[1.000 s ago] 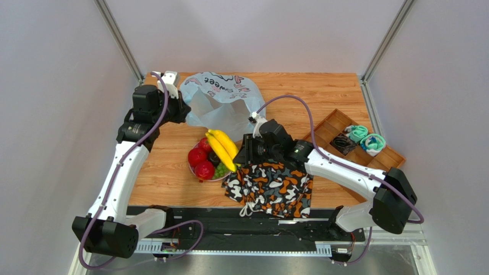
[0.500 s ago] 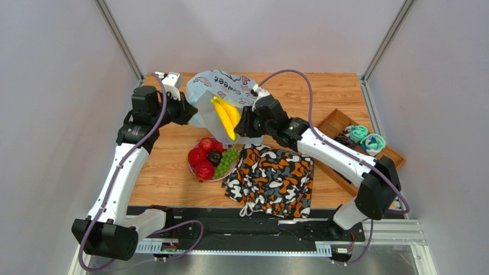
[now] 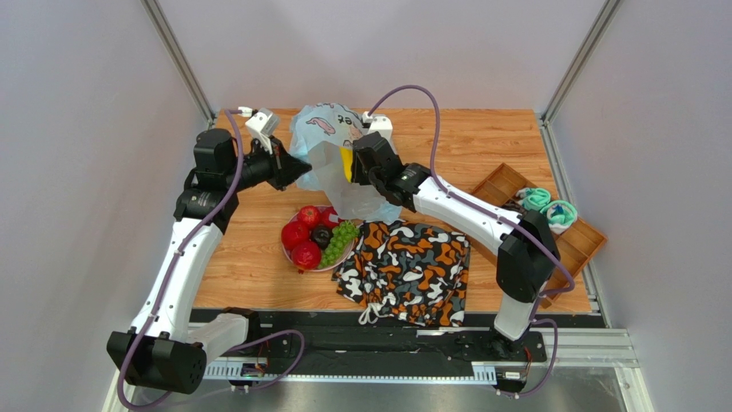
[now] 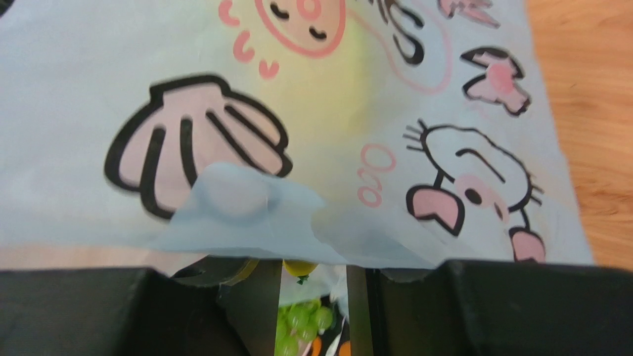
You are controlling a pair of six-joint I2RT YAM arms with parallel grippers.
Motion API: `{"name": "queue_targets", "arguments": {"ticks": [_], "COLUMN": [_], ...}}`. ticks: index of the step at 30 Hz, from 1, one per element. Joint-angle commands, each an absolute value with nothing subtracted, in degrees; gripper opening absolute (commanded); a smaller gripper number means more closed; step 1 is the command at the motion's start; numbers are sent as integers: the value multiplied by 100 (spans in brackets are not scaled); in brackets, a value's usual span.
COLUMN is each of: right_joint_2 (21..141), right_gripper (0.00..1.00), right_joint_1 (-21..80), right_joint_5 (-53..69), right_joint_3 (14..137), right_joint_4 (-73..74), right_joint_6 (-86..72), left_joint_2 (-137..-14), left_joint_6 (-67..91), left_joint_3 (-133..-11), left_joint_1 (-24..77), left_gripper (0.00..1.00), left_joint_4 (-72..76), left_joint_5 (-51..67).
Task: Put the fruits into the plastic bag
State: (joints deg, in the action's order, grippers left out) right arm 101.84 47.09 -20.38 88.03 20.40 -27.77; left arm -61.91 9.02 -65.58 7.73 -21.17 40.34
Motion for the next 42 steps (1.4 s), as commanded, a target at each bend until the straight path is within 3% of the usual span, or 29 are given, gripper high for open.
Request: {"name": "queue_targets", "arguments": {"ticks": [1, 12, 15, 20, 25, 33, 38, 42], "right_joint_2": [10643, 11321, 11233, 10943, 10959, 12294, 12349, 12322], "right_gripper": [0, 0, 0, 0, 0, 0, 1, 10], "right_joint_1": [4755, 4430, 4263, 4052, 4052, 3990, 3902, 3859], "right_joint_5": [-3444, -4413, -4552, -4816, -4272, -3912, -3639, -3498], "right_joint_3": [9008, 9062, 8947, 8781, 8973, 10247, 10143, 10116], "right_joint_4": [1239, 1433, 1581, 1898, 2091, 3093, 3068, 3041], "right_joint_6": [-2286, -1749, -1644, -1450, -1450, -1634, -1758, -1775], "left_joint_2": [-6064, -6012, -6012, -6012, -6108, -6345, -6425, -6451], "left_joint_6": [1309, 2382, 1891, 889, 852, 1046, 1046, 1063], "left_joint_3": [-6486, -6697, -6846, -7049, -6944, -6803, -6820, -6812], "left_joint_1": [747, 747, 738, 738, 721, 721, 721, 712], "left_gripper": [0, 0, 0, 0, 0, 0, 0, 0], "left_joint_4": [-1311, -483, -1112, -2249, -2382, -2293, -2347, -2355], "left_joint_5": [5218, 5854, 5495, 3755, 3567, 4069, 4025, 4008]}}
